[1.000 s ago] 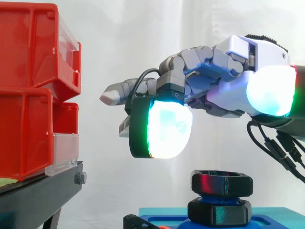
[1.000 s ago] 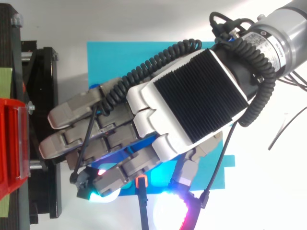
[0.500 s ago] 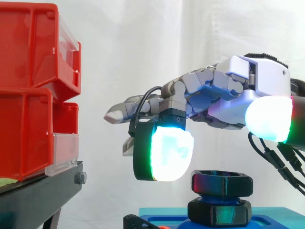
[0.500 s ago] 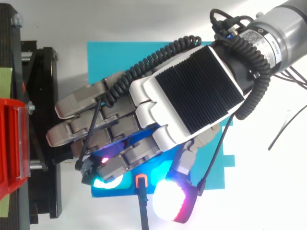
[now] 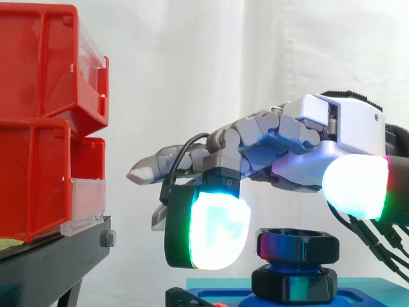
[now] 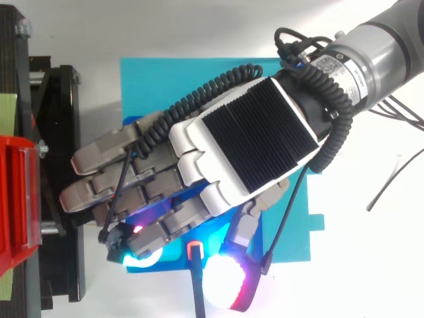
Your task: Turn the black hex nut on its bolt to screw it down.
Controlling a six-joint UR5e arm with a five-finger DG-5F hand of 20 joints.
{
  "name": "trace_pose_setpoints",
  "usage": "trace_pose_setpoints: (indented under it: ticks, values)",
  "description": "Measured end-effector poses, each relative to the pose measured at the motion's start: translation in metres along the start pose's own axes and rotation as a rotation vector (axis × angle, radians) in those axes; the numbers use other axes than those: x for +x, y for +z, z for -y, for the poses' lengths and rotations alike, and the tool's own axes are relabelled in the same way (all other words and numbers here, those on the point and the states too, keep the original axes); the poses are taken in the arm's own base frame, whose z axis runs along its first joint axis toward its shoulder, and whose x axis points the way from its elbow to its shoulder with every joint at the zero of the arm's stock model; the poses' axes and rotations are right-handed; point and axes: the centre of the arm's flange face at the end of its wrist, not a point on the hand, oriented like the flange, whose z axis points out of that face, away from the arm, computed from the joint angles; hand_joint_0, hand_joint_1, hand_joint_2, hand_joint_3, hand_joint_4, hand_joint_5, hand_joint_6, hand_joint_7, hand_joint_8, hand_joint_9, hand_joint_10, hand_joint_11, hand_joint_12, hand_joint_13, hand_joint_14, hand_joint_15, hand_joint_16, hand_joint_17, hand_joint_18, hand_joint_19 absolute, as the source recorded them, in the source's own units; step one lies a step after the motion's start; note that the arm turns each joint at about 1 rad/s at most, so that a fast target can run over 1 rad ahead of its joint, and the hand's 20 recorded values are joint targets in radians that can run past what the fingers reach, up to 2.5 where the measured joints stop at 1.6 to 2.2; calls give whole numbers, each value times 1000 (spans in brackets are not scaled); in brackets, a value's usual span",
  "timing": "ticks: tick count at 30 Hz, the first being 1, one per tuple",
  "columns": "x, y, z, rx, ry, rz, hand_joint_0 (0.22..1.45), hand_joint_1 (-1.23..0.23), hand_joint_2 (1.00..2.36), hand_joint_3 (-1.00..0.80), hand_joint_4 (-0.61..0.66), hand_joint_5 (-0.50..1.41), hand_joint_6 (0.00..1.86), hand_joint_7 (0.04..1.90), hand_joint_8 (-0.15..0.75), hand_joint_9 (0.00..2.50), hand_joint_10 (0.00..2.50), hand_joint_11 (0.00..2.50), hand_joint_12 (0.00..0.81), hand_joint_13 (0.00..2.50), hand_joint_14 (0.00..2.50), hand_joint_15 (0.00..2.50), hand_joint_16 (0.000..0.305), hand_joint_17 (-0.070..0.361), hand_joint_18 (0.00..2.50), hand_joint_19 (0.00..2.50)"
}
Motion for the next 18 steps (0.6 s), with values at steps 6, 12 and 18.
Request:
trace_pose_setpoints:
  ticks: [6,12,18]
  values:
    - [0,1,0,-4,0,5,437,-297,1000,-500,141,-180,752,968,215,603,8,268,135,373,4,117,13,29,0,320]
    - [-1,-2,3,-1,-1,3,437,-297,1000,-500,151,-189,794,913,216,595,8,265,134,369,5,125,13,28,0,317]
    - [-2,-5,4,-12,1,-3,437,-297,1000,-500,153,-190,801,919,215,601,8,279,133,360,5,122,13,29,0,328]
